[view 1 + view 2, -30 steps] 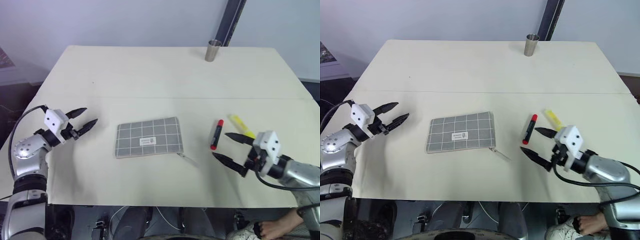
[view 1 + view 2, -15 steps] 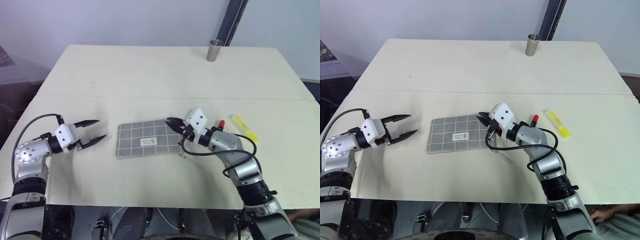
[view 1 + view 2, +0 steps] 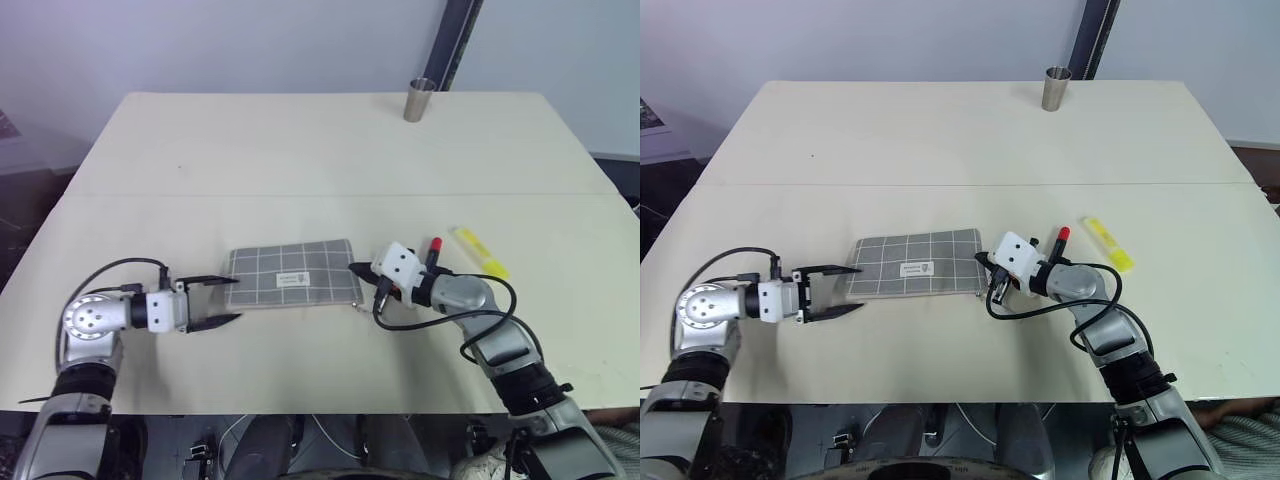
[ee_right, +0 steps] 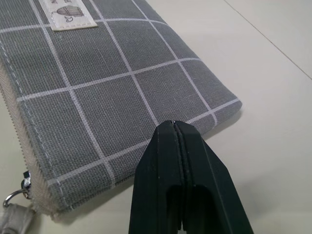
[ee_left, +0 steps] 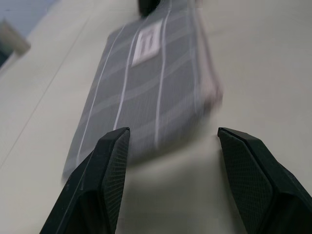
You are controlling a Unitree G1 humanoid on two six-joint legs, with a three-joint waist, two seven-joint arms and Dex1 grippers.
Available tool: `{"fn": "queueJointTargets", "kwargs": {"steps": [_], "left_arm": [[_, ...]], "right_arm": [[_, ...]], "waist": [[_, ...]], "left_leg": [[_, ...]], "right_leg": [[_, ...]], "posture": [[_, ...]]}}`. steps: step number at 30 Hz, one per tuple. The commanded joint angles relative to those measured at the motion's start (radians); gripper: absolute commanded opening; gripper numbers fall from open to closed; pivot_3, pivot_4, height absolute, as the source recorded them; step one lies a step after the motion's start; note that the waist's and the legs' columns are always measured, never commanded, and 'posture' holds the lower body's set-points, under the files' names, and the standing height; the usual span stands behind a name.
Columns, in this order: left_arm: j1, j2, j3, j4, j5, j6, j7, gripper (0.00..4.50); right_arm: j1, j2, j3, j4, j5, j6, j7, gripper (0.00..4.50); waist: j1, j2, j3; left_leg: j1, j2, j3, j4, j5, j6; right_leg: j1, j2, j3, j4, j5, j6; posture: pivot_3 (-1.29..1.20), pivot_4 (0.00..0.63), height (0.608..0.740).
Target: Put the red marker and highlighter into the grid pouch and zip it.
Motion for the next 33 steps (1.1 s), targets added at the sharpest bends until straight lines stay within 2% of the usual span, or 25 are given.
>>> {"fn": "queueJointTargets", "kwargs": {"steps": [1, 7, 10, 14, 15, 21, 24, 28, 31, 33], "left_arm": [[-0.042, -0.006, -0.012, 0.010, 0.018, -0.020, 0.034, 3.03], [-0.088, -0.017, -0.050, 0.107, 0.104, -0.052, 0.099, 3.03], [-0.093, -0.041, -0.065, 0.114, 0.095, -0.046, 0.111, 2.18], [-0.111, -0.062, -0.069, 0.152, 0.118, -0.037, 0.160, 0.24], [-0.114, -0.068, -0.071, 0.154, 0.115, -0.031, 0.166, 0.06], [-0.109, -0.082, -0.074, 0.132, 0.086, -0.010, 0.148, 0.06], [-0.107, -0.080, -0.063, 0.136, 0.077, 0.003, 0.150, 0.00], [-0.094, -0.086, -0.042, 0.106, 0.056, 0.052, 0.186, 0.00], [-0.081, -0.084, -0.026, 0.087, 0.060, 0.074, 0.236, 0.00], [-0.074, -0.075, -0.019, 0.094, 0.102, 0.065, 0.303, 0.00]], "right_arm": [[0.001, -0.003, -0.032, -0.032, 0.016, 0.003, 0.004, 0.02], [0.011, -0.034, -0.061, -0.044, 0.022, 0.010, 0.017, 0.02], [0.011, -0.040, -0.069, -0.051, 0.026, 0.014, 0.017, 0.00], [0.008, -0.034, -0.074, -0.052, 0.029, 0.020, 0.014, 0.00], [0.009, -0.031, -0.077, -0.052, 0.033, 0.021, 0.012, 0.00], [0.025, -0.029, -0.089, -0.066, 0.054, 0.019, 0.015, 0.00], [0.022, -0.016, -0.120, -0.093, 0.097, 0.040, 0.013, 0.78], [0.023, 0.005, -0.220, -0.180, 0.213, 0.137, -0.012, 2.84], [0.057, -0.024, -0.246, -0.276, 0.282, 0.234, 0.016, 4.40], [0.096, -0.047, -0.228, -0.352, 0.298, 0.289, 0.023, 4.46]], "waist": [[0.000, 0.000, 0.000], [0.002, 0.000, 0.000], [0.001, 0.001, 0.000], [0.002, 0.003, -0.002], [0.002, 0.004, -0.002], [0.003, 0.005, -0.003], [0.002, 0.005, -0.003], [0.001, 0.005, -0.003], [0.004, 0.005, -0.003], [0.006, 0.005, -0.003]], "left_leg": [[0.000, 0.000, 0.000, 0.000, 0.000, 0.000], [0.000, 0.000, 0.000, 0.000, 0.000, 0.000], [0.001, 0.000, 0.000, 0.000, 0.000, 0.000], [0.002, 0.000, 0.000, 0.000, 0.000, 0.000], [0.003, 0.000, 0.000, 0.000, 0.000, 0.000], [0.003, -0.001, 0.000, 0.000, 0.000, 0.000], [0.003, -0.001, 0.000, 0.000, 0.000, 0.000], [0.003, -0.001, 0.000, 0.000, 0.000, 0.000], [0.003, -0.001, -0.001, -0.001, 0.000, 0.000], [0.003, -0.001, -0.001, -0.001, 0.000, 0.000]], "right_leg": [[0.000, 0.000, 0.000, 0.000, 0.000, 0.000], [0.000, 0.000, 0.000, 0.000, 0.000, 0.000], [0.001, 0.000, 0.000, 0.000, 0.000, 0.000], [0.003, 0.000, 0.000, 0.000, 0.000, 0.000], [0.003, 0.000, 0.000, 0.000, 0.000, 0.000], [0.003, -0.001, 0.000, 0.000, 0.000, 0.000], [0.003, -0.001, 0.000, 0.000, 0.000, 0.000], [0.003, -0.001, 0.000, 0.000, 0.000, 0.000], [0.003, -0.001, 0.000, -0.001, 0.000, 0.000], [0.003, -0.002, 0.000, -0.001, 0.000, 0.000]], "posture": [[0.00, 0.150, 0.740], [0.00, 0.150, 0.740], [0.00, 0.150, 0.740], [0.00, 0.150, 0.740], [0.00, 0.150, 0.740], [0.00, 0.150, 0.740], [0.00, 0.150, 0.740], [0.00, 0.150, 0.740], [0.00, 0.150, 0.740], [0.00, 0.150, 0.740]]}}
